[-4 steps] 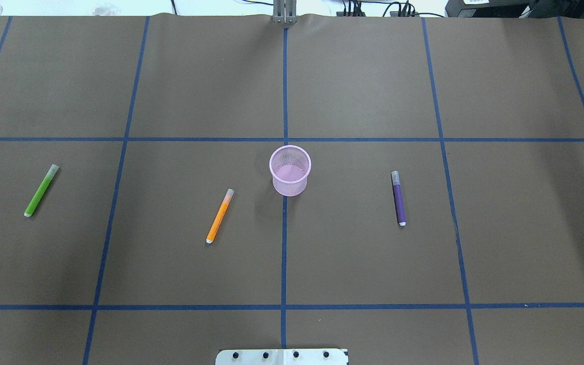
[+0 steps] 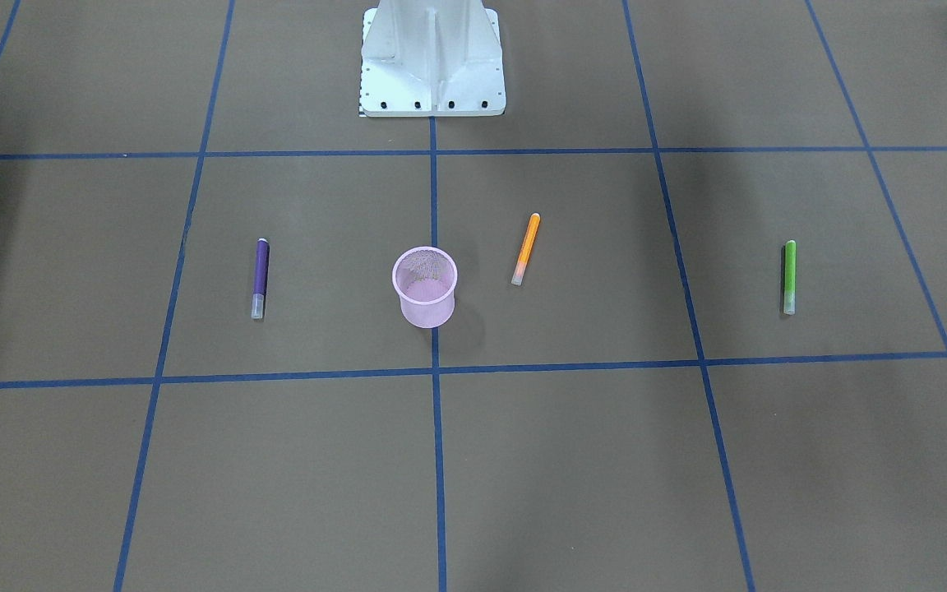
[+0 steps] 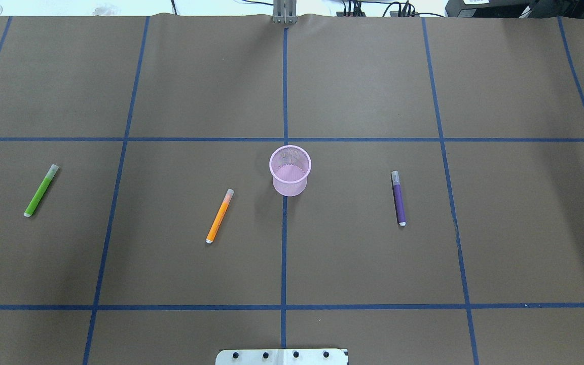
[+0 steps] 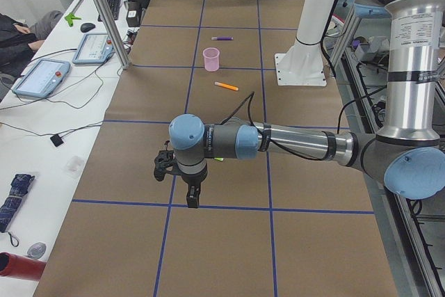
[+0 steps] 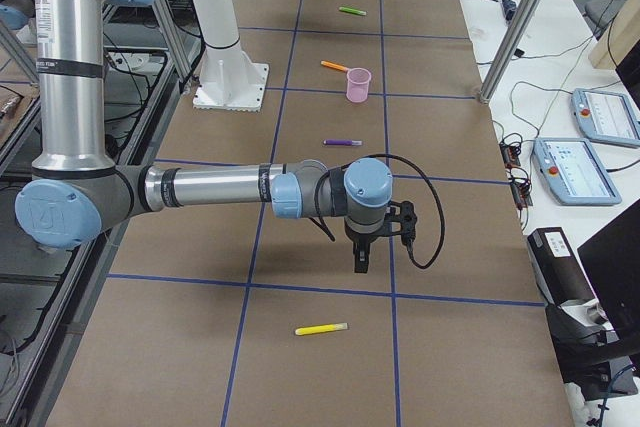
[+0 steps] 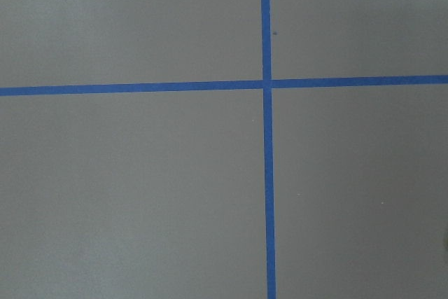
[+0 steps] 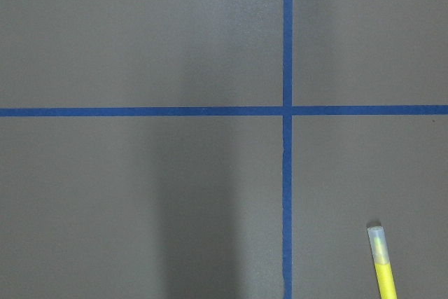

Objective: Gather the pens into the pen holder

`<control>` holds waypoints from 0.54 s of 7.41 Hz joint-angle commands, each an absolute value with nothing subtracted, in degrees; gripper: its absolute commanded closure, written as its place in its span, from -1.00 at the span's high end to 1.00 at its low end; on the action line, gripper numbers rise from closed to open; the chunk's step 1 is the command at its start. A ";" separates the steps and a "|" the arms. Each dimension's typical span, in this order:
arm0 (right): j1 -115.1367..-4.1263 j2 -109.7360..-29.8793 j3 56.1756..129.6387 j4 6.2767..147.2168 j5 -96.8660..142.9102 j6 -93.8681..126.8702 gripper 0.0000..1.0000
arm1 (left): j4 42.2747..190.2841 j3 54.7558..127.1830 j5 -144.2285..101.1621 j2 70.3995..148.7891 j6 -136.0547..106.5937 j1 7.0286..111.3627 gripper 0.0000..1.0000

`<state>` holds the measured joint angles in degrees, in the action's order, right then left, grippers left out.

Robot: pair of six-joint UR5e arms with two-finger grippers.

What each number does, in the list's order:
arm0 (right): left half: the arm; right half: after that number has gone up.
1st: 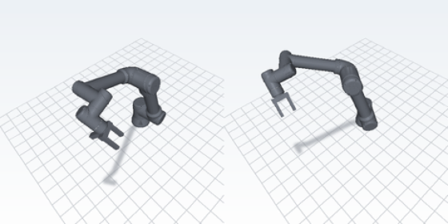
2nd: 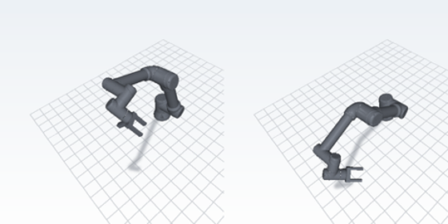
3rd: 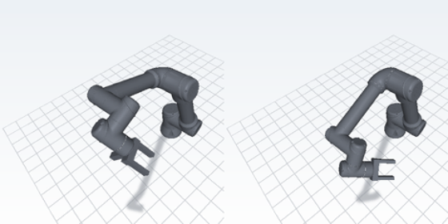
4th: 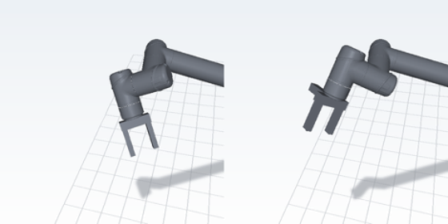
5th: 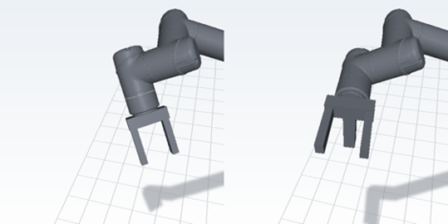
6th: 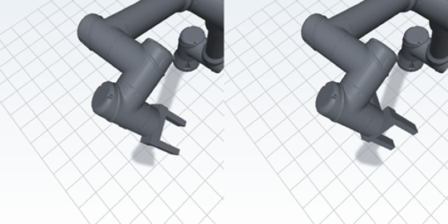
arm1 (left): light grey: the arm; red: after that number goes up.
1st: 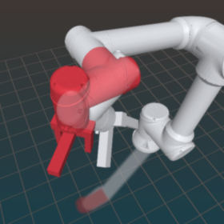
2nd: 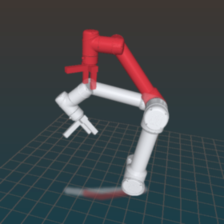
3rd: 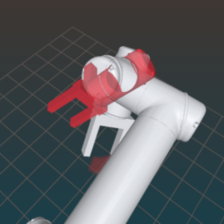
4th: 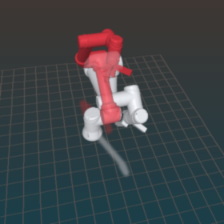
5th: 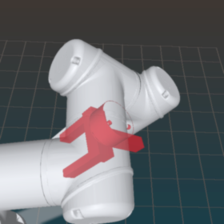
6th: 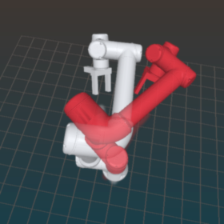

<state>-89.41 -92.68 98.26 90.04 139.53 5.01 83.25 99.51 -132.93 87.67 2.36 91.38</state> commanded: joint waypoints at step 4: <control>-89.65 -92.90 98.44 90.09 139.48 5.01 1.00 | 85.67 102.91 -133.15 90.50 2.02 90.53 1.00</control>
<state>-89.64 -92.83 98.42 90.09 139.55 5.01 83.93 102.02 -132.93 88.54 2.23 91.11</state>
